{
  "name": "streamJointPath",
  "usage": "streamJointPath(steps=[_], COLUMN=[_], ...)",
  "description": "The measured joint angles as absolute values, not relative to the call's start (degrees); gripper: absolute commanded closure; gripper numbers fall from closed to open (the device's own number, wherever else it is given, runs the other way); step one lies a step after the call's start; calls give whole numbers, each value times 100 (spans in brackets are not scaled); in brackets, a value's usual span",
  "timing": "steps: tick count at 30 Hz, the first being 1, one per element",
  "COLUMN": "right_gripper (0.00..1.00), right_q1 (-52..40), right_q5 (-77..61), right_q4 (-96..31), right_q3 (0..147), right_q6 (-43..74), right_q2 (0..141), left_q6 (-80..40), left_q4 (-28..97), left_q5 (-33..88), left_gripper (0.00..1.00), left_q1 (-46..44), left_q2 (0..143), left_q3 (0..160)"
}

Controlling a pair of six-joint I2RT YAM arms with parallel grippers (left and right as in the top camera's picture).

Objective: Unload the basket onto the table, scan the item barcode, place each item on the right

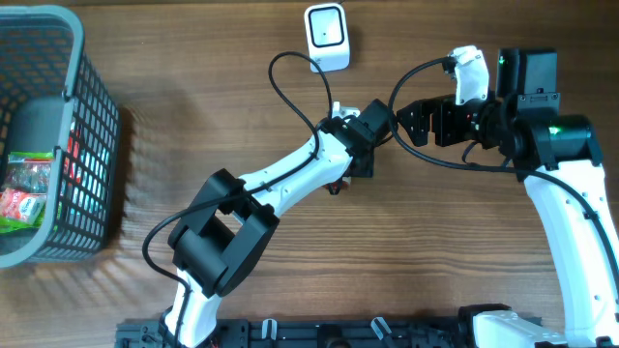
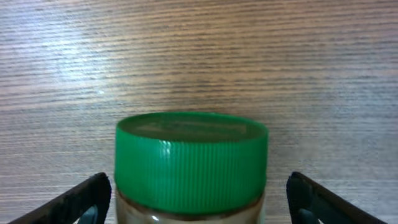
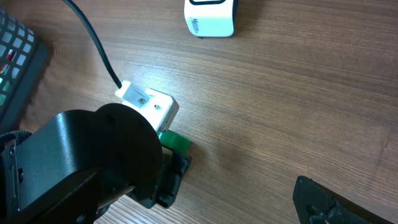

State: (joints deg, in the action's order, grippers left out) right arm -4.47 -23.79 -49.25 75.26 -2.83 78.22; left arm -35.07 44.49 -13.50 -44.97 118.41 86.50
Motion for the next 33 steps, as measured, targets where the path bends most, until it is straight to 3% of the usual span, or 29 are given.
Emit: streamJointPath(steps=[8, 17, 21, 26, 33], right_gripper=[0, 0, 0, 0, 0], right_q1=[-447, -447, -447, -447, -447], right_q5=[-2381, -2379, -2381, -2379, -2381], right_q4=[-4925, -4925, -4923, -4925, -4925], right_q3=[7529, 7526, 7526, 7526, 7526], right_q6=[-283, -283, -283, -283, -283], right_q2=[7822, 7822, 7822, 7822, 7822], left_q6=[-3479, -2598, -2401, -2458, -2602], left_q4=[4438, 4974, 5210, 5127, 5330], left_q5=[-1162, -1199, -1232, -1317, -1328], left_gripper=[7, 5, 5, 5, 4], left_q1=[-4388, -3275, -2132, 217, 2969], left_q2=[11841, 10871, 9843, 8560, 8372], left_q3=[8665, 9546, 10027, 10099, 10106])
